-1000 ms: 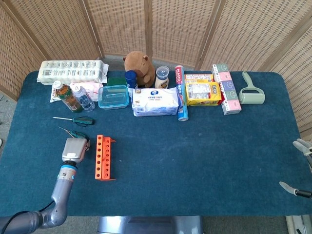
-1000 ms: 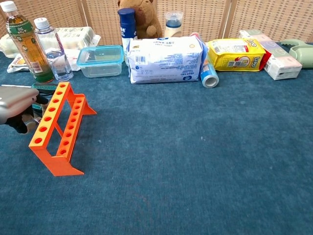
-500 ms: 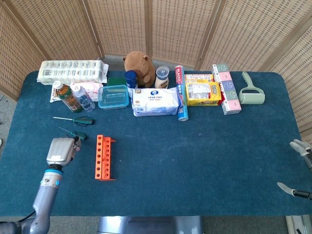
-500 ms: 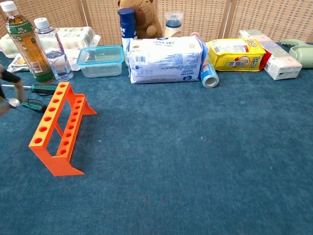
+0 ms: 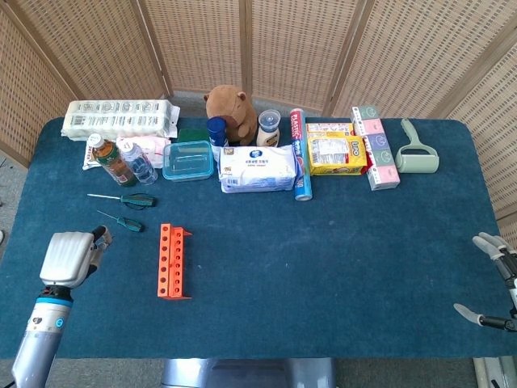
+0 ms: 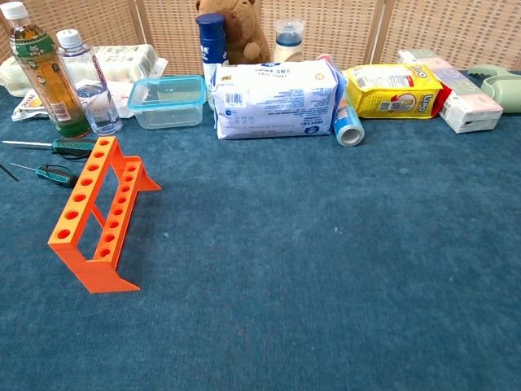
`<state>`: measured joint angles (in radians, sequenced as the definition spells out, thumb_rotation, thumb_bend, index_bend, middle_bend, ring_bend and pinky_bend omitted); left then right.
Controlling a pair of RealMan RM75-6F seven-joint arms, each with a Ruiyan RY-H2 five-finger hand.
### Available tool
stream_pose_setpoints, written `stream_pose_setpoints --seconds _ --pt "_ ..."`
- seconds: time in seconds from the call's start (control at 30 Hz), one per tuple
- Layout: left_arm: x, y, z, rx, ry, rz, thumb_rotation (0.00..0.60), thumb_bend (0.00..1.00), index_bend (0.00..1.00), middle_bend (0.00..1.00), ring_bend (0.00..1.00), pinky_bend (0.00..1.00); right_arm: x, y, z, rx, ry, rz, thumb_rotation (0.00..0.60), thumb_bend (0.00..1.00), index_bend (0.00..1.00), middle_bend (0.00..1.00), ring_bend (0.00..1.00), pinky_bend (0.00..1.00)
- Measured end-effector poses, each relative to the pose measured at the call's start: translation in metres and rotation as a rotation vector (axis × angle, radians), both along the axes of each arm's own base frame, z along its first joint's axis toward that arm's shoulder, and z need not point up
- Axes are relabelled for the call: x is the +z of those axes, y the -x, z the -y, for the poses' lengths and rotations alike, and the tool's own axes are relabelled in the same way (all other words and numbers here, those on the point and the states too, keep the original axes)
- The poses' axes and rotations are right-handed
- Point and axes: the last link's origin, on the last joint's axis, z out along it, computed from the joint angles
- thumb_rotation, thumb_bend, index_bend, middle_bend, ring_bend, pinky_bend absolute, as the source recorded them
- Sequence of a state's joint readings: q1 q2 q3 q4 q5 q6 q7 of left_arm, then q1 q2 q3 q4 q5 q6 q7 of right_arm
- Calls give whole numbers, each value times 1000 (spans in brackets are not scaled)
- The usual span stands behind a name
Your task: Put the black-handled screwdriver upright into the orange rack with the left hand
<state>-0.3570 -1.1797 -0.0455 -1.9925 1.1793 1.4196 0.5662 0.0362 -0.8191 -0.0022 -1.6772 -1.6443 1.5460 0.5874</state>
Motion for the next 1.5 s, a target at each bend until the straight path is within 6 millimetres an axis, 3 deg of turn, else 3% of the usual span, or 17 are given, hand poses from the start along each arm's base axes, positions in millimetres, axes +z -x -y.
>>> stream_pose_setpoints --seconds 0.2,0.5,0.73,1.03,1.5 --pt "12 -12 8 -24 -4 43 600 502 519 1000 1000 1000 0 0 0 2 -1 2 600 16 87 84 0 0" --pt "34 -46 16 -60 34 213 600 503 519 1000 1000 1000 -1 -1 0 4 -3 -1 600 16 87 84 0 0" --pt "53 -66 7 -42 97 290 600 504 519 1000 1000 1000 -3 -2 1 4 -7 -8 600 16 87 84 0 0" --pt "57 -79 -7 -36 162 373 600 504 519 1000 1000 1000 -5 -3 2 3 -9 -12 600 16 87 84 0 0" --pt "54 -83 -22 20 166 414 600 504 519 1000 1000 1000 -2 -1 3 0 -11 0 600 16 87 84 0 0"
